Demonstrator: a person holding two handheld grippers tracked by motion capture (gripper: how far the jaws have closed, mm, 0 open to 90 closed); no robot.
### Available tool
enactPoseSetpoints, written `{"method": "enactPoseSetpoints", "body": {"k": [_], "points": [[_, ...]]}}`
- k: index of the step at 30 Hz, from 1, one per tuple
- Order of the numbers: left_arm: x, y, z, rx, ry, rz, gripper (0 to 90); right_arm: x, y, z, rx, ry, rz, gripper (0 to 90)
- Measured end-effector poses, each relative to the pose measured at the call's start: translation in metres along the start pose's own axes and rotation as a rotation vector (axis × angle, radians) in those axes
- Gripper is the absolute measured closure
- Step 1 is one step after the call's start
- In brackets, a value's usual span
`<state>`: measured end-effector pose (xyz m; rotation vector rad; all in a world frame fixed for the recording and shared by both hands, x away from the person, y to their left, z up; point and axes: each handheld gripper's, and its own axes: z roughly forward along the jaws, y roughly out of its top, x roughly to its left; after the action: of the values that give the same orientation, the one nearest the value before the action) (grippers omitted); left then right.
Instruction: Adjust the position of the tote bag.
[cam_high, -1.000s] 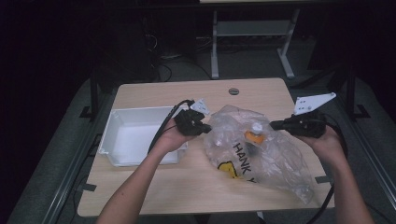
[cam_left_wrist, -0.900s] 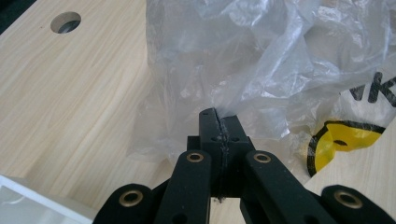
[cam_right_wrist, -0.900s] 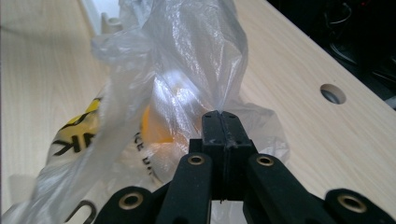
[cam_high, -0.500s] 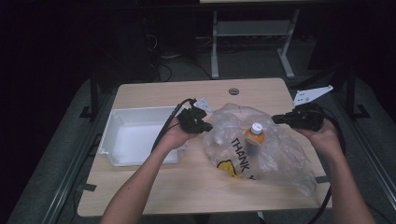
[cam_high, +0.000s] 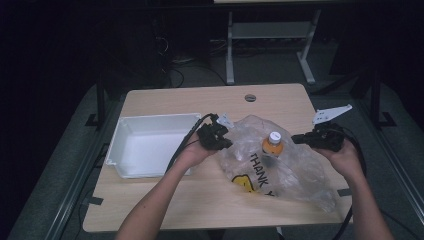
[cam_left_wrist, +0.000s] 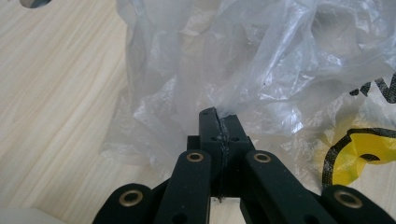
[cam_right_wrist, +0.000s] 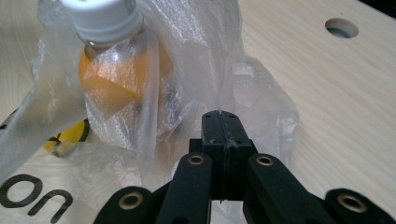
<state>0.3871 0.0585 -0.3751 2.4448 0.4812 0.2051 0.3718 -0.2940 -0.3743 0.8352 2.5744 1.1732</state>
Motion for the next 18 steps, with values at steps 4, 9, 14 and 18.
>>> {"method": "enactPoseSetpoints", "body": {"k": [4, 9, 14, 18], "points": [[-0.005, -0.003, 0.004, 0.002, -0.007, -0.007, 90.0, 0.001, -0.006, 0.004, -0.001, 0.011, 0.008, 89.7], [-0.009, -0.007, 0.008, 0.003, -0.01, -0.005, 90.0, 0.002, -0.011, 0.01, -0.002, 0.027, 0.021, 89.7], [-0.014, -0.013, 0.015, -0.007, -0.02, -0.029, 90.0, 0.002, -0.017, 0.02, 0.017, 0.043, 0.033, 89.7], [-0.016, -0.017, 0.02, 0.0, -0.021, -0.034, 90.0, 0.003, -0.017, 0.027, 0.033, 0.053, 0.037, 89.7]]}}
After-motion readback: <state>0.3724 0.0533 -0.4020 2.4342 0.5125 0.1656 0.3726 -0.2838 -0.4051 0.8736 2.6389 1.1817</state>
